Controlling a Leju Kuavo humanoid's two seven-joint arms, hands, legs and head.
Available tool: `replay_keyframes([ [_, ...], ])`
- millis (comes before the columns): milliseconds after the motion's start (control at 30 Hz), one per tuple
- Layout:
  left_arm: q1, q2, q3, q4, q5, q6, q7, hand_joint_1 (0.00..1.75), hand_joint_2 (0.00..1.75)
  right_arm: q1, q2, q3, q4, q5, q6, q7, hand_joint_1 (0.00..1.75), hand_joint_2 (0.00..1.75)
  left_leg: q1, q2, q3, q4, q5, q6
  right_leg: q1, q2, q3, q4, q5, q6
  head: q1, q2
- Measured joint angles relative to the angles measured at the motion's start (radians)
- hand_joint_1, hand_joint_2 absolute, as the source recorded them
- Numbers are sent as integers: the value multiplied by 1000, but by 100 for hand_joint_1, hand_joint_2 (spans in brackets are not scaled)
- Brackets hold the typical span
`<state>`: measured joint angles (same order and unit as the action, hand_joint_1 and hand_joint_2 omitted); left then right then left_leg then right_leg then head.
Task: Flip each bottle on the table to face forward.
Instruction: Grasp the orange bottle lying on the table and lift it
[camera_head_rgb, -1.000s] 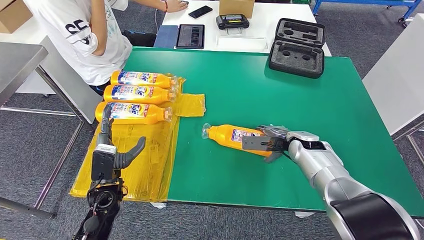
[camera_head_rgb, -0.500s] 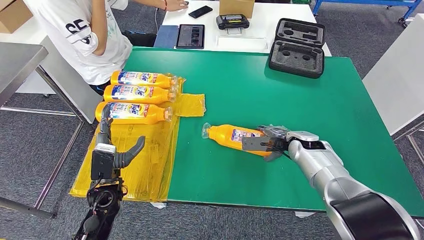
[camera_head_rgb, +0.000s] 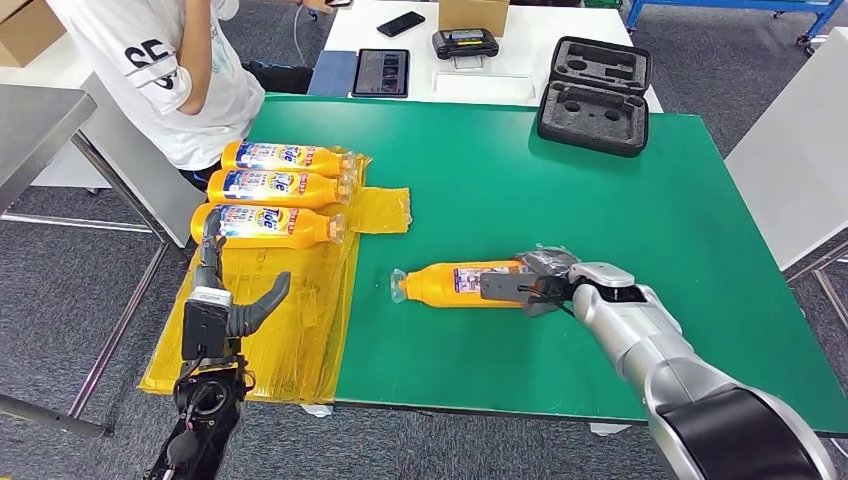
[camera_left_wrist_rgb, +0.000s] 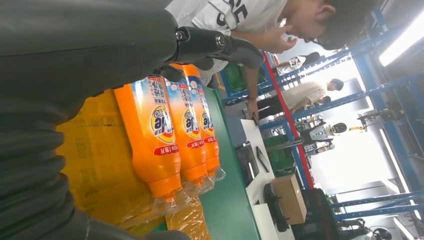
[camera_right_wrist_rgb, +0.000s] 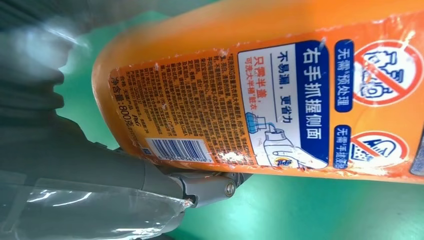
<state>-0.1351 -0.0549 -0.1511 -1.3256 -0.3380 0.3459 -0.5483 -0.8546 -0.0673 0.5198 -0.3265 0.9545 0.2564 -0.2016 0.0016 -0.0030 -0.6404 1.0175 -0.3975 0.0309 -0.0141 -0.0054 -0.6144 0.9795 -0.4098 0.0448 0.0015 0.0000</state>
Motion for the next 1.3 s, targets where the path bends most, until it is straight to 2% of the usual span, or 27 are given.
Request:
replay_keyframes([
  [167,3,0,0,-1,0,0,0,0,175,0,3,3,-3,-26,-66,-36,175,175,0,0,0,0,0,0,0,0,0,0,0,0,0,0],
  [400,38,0,8,-41,5,13,-2,0,175,14,11,-59,-77,-181,-174,-166,175,175,0,0,-1,0,0,0,0,0,0,0,0,0,0,0],
  [667,85,-3,51,-112,112,29,-55,0,175,81,26,-162,-200,-308,-215,-210,175,175,0,0,-1,0,0,0,0,0,0,0,0,0,0,0],
  [933,107,-8,84,-157,193,15,-80,0,175,128,30,-217,-268,-349,-230,-227,175,175,0,0,-1,0,0,0,0,0,0,0,0,0,0,0],
  [1033,120,-14,101,-180,347,-86,-72,0,175,163,43,-252,-305,-412,-253,-267,175,175,0,0,-1,0,0,0,0,0,0,0,0,0,0,0],
  [1167,132,-15,107,-188,505,-344,-10,0,175,229,73,-293,-363,-491,-249,-343,175,175,1,0,-1,0,-1,-1,0,0,-1,0,-1,-1,0,0],
  [1233,123,-16,102,-177,512,-407,18,0,175,261,95,-301,-386,-516,-228,-368,175,175,1,0,-1,0,-1,-1,1,0,-1,0,-1,-1,0,0],
  [1300,104,-16,90,-158,499,-430,44,0,175,296,124,-303,-410,-538,-204,-386,175,175,1,0,-1,0,-1,-1,1,0,-2,0,-1,-1,0,0],
])
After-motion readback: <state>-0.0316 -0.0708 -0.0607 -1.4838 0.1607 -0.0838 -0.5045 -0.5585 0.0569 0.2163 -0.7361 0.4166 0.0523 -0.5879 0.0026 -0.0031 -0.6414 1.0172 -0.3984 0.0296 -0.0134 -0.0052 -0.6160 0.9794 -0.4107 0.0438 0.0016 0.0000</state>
